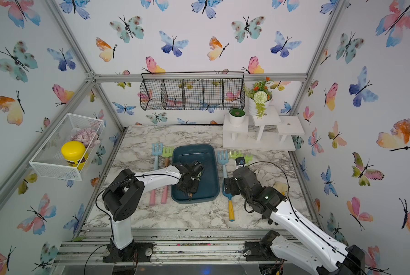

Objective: Take the hand rake out of the storage box
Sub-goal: Adjust the rake in the storage box, then pick up the rake from the storage box.

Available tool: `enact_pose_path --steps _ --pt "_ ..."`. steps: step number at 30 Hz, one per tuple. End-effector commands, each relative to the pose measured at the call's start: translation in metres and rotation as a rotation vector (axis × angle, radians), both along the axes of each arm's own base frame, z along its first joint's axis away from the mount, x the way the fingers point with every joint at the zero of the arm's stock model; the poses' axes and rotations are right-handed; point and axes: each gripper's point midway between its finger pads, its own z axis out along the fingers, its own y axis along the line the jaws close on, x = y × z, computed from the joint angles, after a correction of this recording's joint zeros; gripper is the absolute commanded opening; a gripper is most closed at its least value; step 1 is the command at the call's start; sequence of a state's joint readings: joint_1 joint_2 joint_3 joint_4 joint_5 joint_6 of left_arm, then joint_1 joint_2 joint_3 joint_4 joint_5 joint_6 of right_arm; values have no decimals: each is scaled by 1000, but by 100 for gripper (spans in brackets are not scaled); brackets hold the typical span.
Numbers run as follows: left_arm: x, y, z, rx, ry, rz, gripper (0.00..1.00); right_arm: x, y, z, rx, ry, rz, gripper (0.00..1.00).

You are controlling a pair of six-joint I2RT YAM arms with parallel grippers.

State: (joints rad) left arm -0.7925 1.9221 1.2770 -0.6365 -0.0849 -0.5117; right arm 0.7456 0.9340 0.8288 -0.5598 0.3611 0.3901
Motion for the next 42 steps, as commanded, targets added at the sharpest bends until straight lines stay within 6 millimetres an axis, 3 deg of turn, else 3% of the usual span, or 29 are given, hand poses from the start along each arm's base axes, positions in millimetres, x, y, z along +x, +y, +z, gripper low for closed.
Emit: enact_pose_path --steps 1,14,23,25,28,31,40,42 --pt "-3 3 -12 28 17 -15 35 0 2 -5 -5 10 14 97" --pt "38 2 5 33 -91 14 21 0 2 -7 -10 16 12 97" --pt "68 7 19 1 -141 64 20 0 2 -7 -10 16 11 97" --pt "71 7 19 -2 -146 70 24 0 2 -8 -11 18 12 97" --pt "71 8 18 4 -146 69 44 0 2 -8 -12 18 11 97" --pt "69 10 16 9 -137 70 57 0 2 -8 -14 19 12 97" --pt "68 12 14 19 -135 68 58 0 2 -9 -13 22 14 97" --pt "67 13 1 41 -115 65 56 0 2 -9 -13 22 14 97"
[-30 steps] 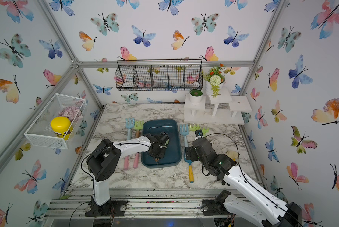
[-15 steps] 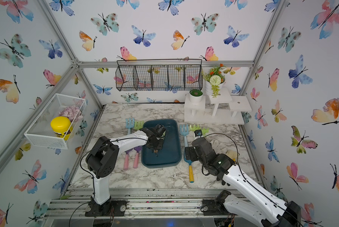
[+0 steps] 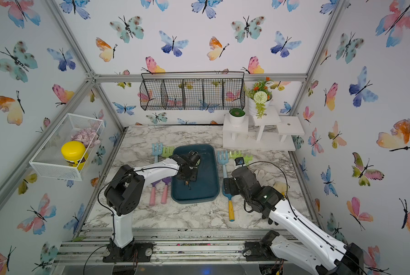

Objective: Take the hand rake out of the storage box
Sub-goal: Pick up the rake from the storage box.

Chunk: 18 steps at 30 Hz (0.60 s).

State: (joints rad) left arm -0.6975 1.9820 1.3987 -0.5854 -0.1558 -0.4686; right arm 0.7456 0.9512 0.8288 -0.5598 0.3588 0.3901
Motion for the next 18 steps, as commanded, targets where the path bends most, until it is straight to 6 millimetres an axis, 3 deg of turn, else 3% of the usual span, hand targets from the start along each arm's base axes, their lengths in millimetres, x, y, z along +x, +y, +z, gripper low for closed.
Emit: enact_pose_path --steps 1,9,18 --pt "0 5 -18 59 20 -5 54 -1 1 -4 -2 9 12 97" --pt "9 9 -38 88 46 -1 39 -1 2 -5 -3 11 15 97" --pt "9 9 -28 79 31 -2 27 -1 3 -5 -1 11 19 97"
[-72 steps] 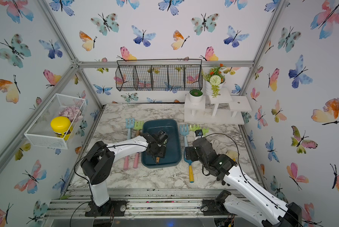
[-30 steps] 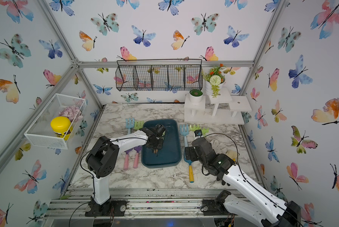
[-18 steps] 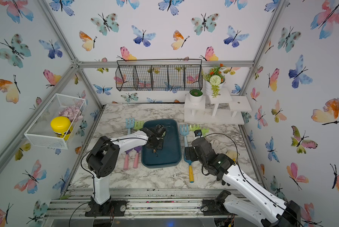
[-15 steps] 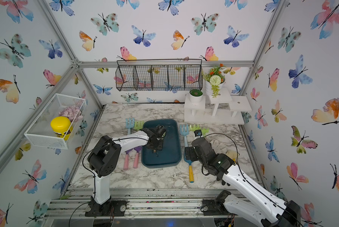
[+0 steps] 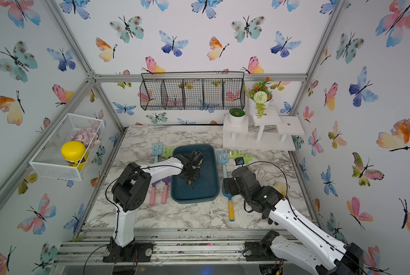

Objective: Take the hand rake out of the storage box
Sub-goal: Pick up the rake from the storage box.

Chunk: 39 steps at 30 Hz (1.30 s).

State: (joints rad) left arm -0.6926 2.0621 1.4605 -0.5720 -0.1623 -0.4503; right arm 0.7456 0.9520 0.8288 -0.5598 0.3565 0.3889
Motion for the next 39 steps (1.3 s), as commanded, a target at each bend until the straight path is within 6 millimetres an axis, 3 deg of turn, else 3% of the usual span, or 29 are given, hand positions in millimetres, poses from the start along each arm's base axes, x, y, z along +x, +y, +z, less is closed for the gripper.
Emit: enact_pose_path --steps 1,7,8,12,23,28,39 --pt "-5 17 -11 68 24 10 26 -1 2 -5 -1 10 18 97" --pt "3 22 20 83 -65 18 19 -1 3 -4 3 10 19 97" --pt "5 21 38 66 -103 14 18 -1 3 -4 4 7 20 97" --pt "10 26 71 58 -182 26 16 -1 3 -4 5 9 22 97" --pt "20 47 146 43 -360 56 15 -2 3 -4 8 8 23 97" --pt "29 84 157 73 -385 94 13 -2 4 -6 4 15 28 97" --pt "51 177 146 133 -374 196 12 -4 18 -21 -3 74 92 96"
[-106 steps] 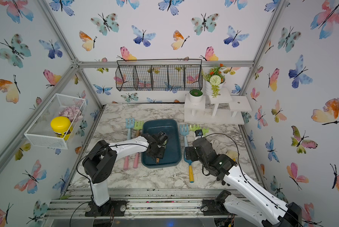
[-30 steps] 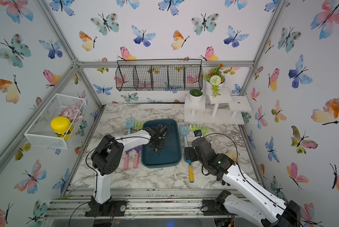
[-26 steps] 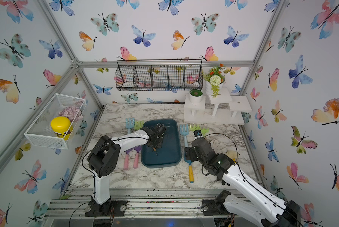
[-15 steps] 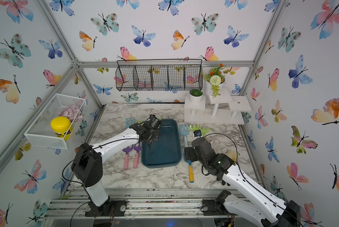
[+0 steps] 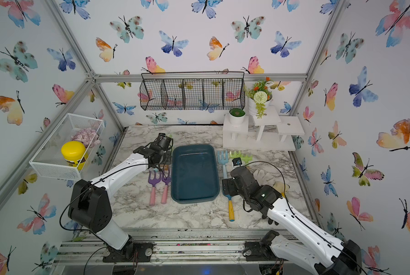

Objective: Take the hand rake out of the storage box
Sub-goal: Pick up the rake from the storage box, then place the rake at the center of the board.

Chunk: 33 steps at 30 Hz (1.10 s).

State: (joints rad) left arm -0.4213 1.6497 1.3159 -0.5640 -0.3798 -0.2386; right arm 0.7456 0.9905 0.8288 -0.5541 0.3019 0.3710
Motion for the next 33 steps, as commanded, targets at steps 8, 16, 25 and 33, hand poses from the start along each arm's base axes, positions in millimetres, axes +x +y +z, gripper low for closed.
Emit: enact_pose_path --steps 8,16,25,33 --pt "20 68 -12 -77 -17 72 2 -7 18 -19 3 66 96 96" --pt "35 116 -40 -25 38 184 0 -18 30 -14 21 59 155 96" --pt "42 144 -66 12 82 235 0 -28 41 -11 19 48 203 96" --pt "50 143 -82 -12 92 213 0 -32 46 -13 13 53 223 96"
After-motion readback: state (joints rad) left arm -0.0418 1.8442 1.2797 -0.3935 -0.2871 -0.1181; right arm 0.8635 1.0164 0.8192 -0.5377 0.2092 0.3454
